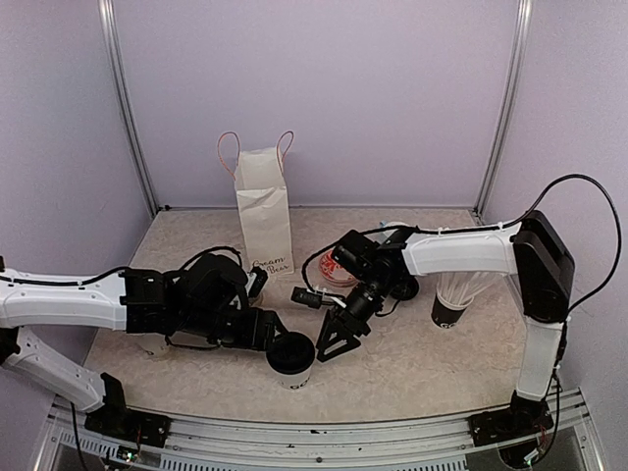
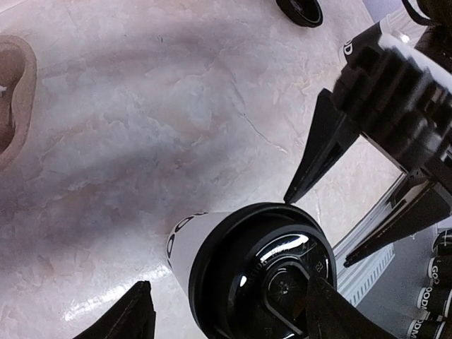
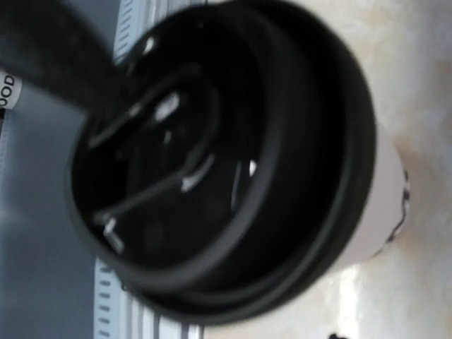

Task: Pack the takeout coffee

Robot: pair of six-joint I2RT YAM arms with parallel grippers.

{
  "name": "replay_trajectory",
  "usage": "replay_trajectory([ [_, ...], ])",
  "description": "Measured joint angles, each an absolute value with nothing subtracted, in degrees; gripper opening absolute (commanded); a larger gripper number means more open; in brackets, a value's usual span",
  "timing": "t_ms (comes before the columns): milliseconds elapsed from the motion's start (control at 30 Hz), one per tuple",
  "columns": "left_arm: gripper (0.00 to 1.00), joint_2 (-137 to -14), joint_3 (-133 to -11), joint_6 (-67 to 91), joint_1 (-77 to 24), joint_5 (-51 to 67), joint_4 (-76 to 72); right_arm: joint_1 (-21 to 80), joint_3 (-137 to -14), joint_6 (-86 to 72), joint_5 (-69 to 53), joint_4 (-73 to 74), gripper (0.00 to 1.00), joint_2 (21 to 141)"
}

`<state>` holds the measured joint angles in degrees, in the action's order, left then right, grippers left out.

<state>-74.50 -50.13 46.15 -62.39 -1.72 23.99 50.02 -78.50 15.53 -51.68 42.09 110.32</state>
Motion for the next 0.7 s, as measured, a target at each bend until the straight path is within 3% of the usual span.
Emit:
replay_trajectory([
  [467, 0.69, -68.14, -45.87, 49.60, -63.16, -0.27, 21.19, 45.41, -90.91, 12.23, -48.51, 42.30, 0.55, 118.21],
  [700, 0.50, -65.25, -44.62, 52.84, -61.76, -2.63, 22.76, 44.16, -87.22, 12.49, -52.12, 41.98, 0.56, 117.36],
])
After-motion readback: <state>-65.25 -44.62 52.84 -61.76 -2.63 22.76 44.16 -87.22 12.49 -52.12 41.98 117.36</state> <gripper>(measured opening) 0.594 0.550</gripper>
